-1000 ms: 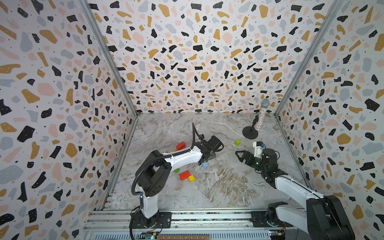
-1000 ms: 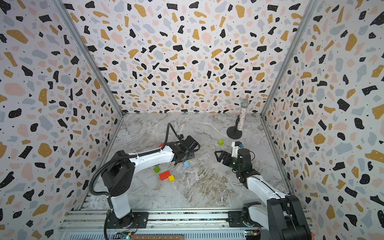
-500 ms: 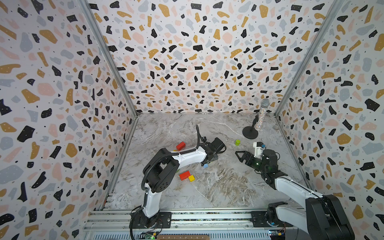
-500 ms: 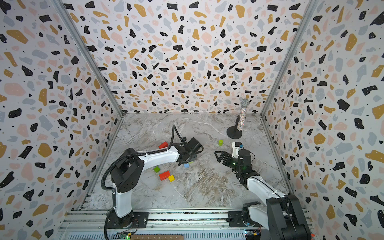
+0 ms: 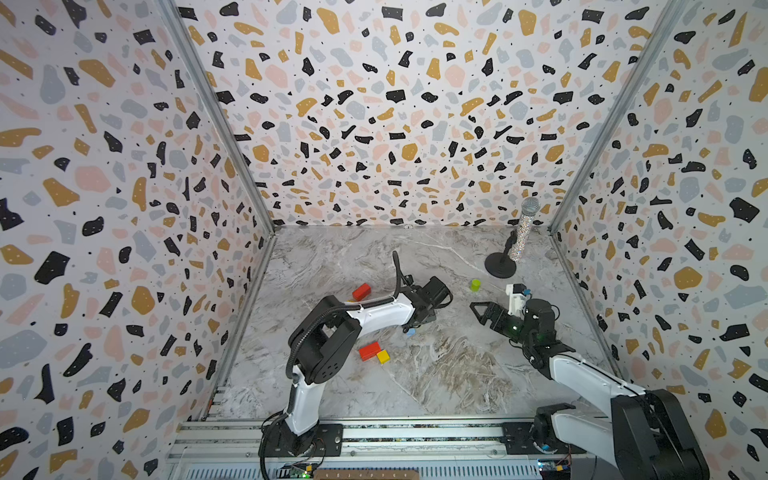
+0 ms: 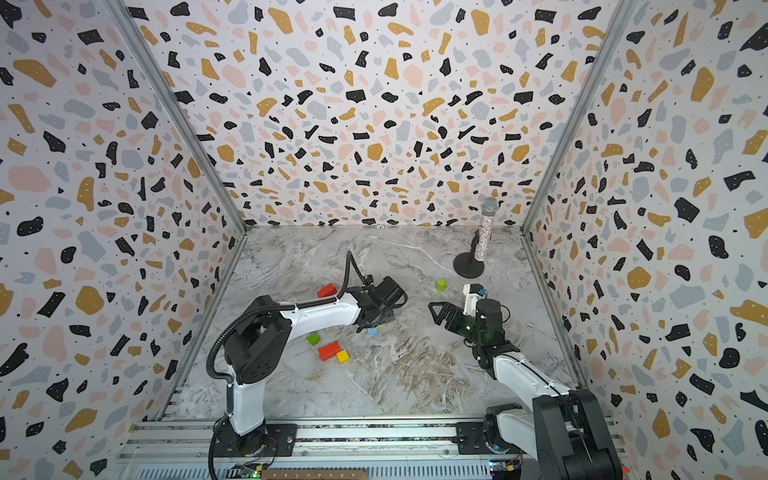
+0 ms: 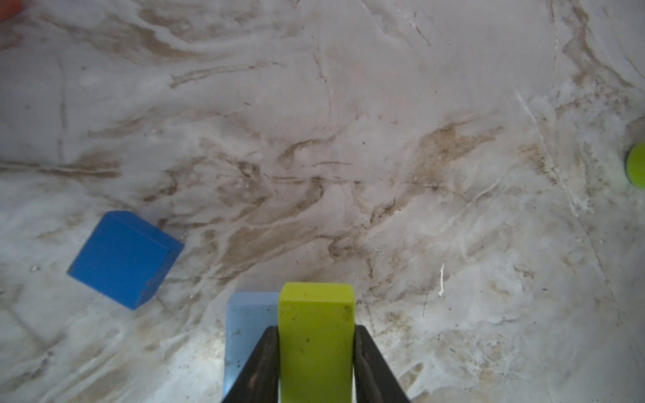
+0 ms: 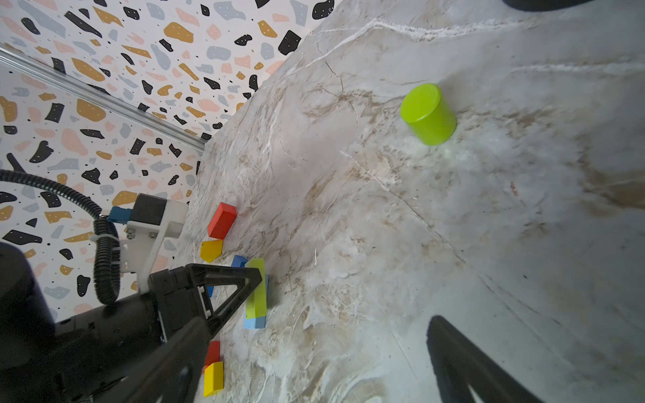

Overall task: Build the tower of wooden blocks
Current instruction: 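Lower the lime-green bar beside the light blue block and open the left gripper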

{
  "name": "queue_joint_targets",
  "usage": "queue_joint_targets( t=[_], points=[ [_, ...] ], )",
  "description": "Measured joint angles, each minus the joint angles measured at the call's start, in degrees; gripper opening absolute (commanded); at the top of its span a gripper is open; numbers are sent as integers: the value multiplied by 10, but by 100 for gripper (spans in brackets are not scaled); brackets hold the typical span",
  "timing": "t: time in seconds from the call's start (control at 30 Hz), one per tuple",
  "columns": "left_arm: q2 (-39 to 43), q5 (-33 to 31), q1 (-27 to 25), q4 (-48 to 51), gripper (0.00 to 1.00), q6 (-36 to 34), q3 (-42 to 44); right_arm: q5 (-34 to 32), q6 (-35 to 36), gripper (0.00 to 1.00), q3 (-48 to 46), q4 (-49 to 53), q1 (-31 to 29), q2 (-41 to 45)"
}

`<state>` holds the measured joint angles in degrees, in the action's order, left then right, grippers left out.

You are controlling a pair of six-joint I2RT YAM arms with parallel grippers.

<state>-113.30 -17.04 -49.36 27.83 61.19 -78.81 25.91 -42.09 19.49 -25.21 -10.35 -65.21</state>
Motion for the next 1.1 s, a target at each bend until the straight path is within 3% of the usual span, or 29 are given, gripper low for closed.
queue_joint_targets(
  t=[0.33,0.67,0.77,0.83,1.1],
  points=[
    [-3,1,-2,0,36,0,-2,1,-1,99,-3,-1,0,0],
    [0,-12,-3,10,61,-6,-8,11,6,98,-4,-11,-1,-2],
    [21,-24,-3,22,62,-13,-7,20,17,85,-3,-10,-2,-10],
    [54,-30,-3,20,62,-17,2,27,31,69,-1,-5,-6,-21],
    [207,-30,-2,-45,60,-20,145,40,87,21,90,59,-54,-84]
  ],
)
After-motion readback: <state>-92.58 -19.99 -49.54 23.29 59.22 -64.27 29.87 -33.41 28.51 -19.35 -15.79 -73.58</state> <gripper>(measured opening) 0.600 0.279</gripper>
